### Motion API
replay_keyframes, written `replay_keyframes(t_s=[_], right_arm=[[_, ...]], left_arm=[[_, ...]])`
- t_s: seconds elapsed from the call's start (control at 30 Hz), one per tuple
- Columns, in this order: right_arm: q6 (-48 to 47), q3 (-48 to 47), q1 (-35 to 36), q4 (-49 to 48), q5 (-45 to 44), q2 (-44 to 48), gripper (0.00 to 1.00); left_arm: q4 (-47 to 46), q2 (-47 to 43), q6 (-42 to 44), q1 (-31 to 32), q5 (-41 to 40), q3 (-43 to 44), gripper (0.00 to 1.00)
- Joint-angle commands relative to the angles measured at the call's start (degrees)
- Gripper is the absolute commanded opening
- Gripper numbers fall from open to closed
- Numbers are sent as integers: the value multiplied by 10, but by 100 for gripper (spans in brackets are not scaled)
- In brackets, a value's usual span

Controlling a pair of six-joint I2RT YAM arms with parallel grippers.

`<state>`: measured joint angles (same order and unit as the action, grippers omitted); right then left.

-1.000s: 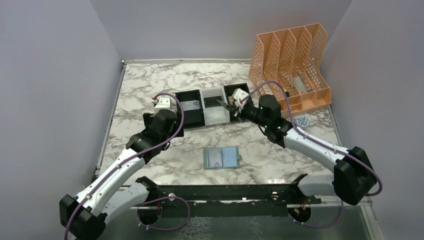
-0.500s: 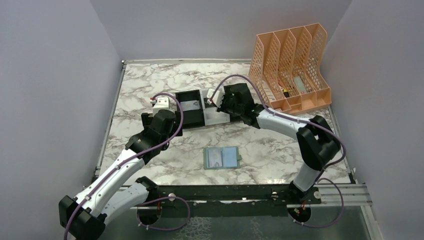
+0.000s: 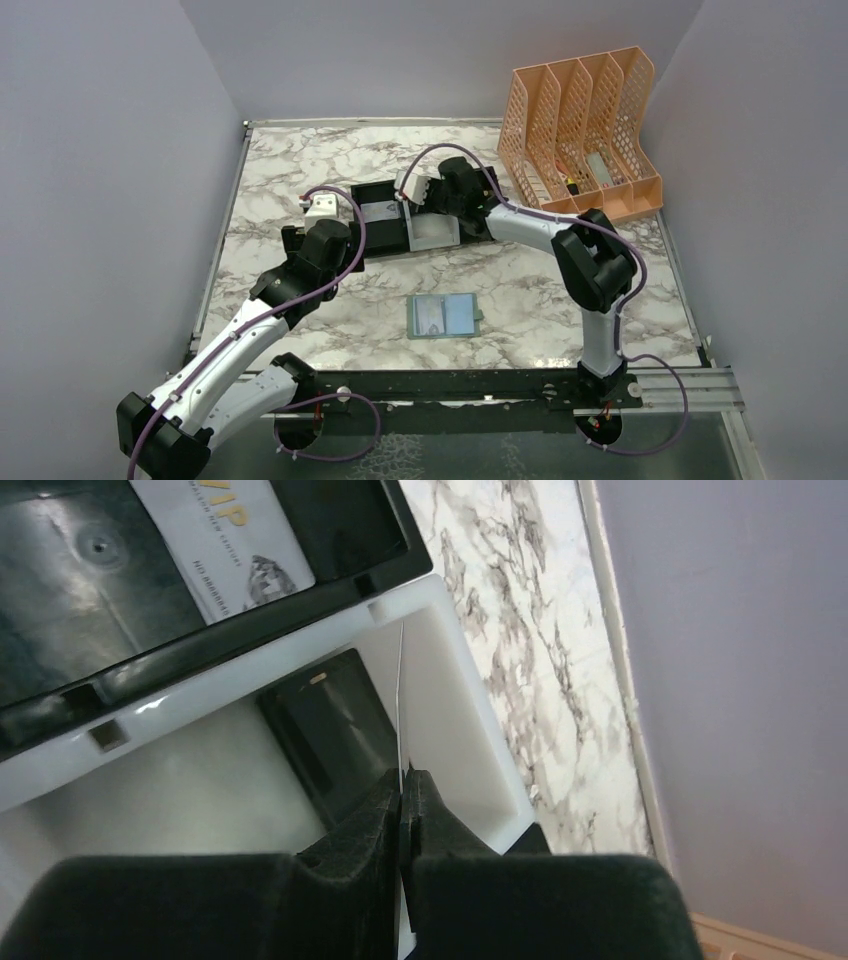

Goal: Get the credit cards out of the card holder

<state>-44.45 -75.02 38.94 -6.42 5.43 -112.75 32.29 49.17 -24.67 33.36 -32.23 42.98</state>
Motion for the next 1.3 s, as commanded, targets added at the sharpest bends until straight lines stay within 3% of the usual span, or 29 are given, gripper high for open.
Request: replay_keyframes(t_s=[0.0, 0.6, 0.83, 1.27], right_arm=[[-75, -32, 1, -7, -26, -42, 1], [-135, -54, 0, -23, -40, -109, 3], [-124, -47, 0, 1, -31, -101, 27], [-85, -52, 0, 14, -13, -96, 52]], left_arm=[[3, -7, 8, -3, -14, -4, 99], [2, 0, 10, -4, -6, -3, 99], [2, 8, 12, -6, 0, -1, 99], [1, 9, 14, -9, 6, -1, 99]])
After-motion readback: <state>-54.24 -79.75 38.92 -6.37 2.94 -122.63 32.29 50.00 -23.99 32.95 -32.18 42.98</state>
